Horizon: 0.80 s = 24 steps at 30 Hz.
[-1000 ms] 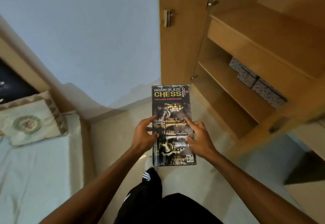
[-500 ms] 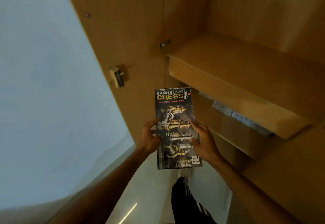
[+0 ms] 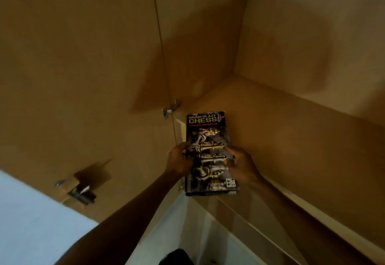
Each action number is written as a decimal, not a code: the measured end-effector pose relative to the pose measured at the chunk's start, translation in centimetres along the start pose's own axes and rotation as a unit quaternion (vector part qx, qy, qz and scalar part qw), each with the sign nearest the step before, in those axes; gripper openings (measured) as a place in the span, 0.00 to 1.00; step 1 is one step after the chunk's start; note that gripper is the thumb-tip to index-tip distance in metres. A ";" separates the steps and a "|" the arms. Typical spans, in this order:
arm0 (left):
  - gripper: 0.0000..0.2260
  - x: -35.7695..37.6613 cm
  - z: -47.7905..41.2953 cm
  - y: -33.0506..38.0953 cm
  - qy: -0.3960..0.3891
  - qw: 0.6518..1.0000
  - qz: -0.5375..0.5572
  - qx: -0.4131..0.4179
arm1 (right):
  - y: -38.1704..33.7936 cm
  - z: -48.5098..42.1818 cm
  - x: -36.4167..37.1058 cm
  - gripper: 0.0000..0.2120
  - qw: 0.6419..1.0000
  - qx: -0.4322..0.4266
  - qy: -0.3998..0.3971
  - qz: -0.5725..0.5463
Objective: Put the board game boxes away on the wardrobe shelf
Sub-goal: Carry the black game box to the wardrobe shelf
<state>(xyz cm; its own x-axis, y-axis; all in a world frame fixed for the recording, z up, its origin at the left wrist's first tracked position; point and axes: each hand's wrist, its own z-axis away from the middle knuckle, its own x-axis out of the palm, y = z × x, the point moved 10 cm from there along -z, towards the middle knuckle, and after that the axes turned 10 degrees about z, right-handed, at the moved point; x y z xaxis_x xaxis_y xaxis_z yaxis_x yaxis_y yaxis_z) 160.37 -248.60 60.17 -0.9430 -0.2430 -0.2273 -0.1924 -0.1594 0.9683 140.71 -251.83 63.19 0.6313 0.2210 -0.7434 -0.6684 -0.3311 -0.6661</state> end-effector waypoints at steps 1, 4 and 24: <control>0.20 0.4 -2.2 0.2 -0.011 1.000 -0.020 0.000 | 0.4 -1.6 -0.1 0.21 1.000 0.007 -0.011 -0.006; 0.29 3.1 -8.1 0.5 -0.126 0.992 -0.006 -0.014 | 2.3 -6.9 0.3 0.20 0.999 0.026 -0.034 0.003; 0.25 1.5 -19.4 3.6 -0.091 0.915 -0.350 0.180 | 2.9 -18.4 4.1 0.22 0.993 -0.062 -0.058 0.087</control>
<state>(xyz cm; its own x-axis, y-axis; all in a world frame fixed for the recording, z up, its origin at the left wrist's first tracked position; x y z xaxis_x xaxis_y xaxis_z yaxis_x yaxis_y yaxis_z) 163.53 -268.11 61.29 -0.5783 -0.0342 -0.8151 -0.8121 0.1187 0.5713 148.58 -268.79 59.36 0.4563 0.2525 -0.8532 -0.7054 -0.4819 -0.5198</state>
